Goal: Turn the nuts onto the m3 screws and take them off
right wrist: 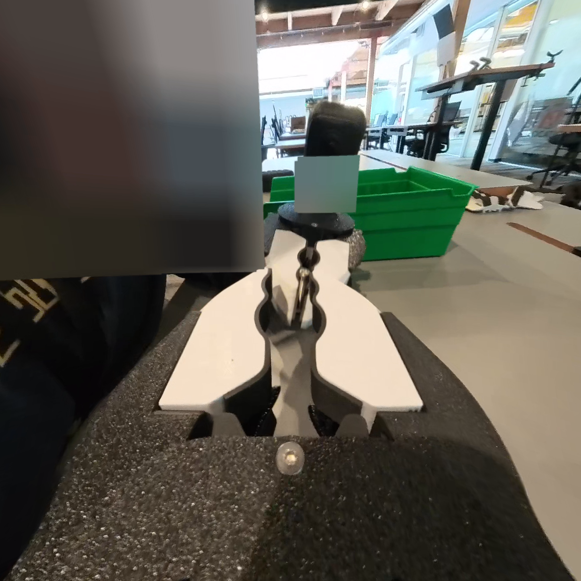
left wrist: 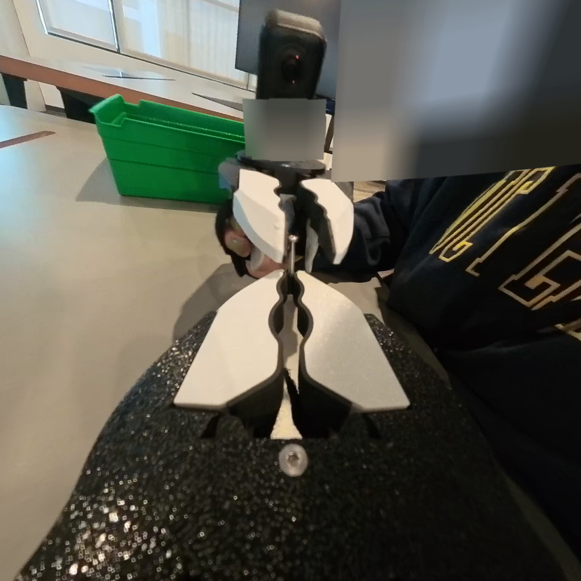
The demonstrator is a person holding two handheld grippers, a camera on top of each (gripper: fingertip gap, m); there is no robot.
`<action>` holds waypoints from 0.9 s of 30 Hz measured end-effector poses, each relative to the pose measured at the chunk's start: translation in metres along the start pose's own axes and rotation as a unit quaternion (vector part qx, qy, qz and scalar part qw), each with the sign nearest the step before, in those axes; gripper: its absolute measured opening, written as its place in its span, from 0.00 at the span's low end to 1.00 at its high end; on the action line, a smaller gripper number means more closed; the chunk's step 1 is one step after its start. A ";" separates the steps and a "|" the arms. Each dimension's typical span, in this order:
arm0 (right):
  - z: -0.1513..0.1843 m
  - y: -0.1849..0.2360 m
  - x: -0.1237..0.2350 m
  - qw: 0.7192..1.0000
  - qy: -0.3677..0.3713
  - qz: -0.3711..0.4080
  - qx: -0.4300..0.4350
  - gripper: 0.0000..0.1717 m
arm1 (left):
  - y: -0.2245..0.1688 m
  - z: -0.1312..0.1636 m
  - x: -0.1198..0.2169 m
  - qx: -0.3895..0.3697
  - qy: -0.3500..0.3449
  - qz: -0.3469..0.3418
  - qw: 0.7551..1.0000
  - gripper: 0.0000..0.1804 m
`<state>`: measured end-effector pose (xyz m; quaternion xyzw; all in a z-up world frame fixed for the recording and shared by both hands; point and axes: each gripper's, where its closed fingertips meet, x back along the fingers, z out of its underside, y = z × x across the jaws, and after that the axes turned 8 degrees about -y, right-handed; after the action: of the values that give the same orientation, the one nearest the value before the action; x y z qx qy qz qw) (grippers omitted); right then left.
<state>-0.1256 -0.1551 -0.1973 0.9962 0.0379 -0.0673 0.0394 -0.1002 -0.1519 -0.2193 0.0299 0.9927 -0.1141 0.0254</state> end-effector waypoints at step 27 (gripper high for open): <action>-0.002 0.000 0.008 1.000 0.002 -0.019 -0.014 0.08 | -0.003 0.000 0.001 0.002 -0.003 0.010 1.000 0.01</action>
<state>-0.1177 -0.1548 -0.1965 0.9948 0.0574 -0.0655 0.0523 -0.1017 -0.1544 -0.2184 0.0394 0.9921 -0.1155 0.0295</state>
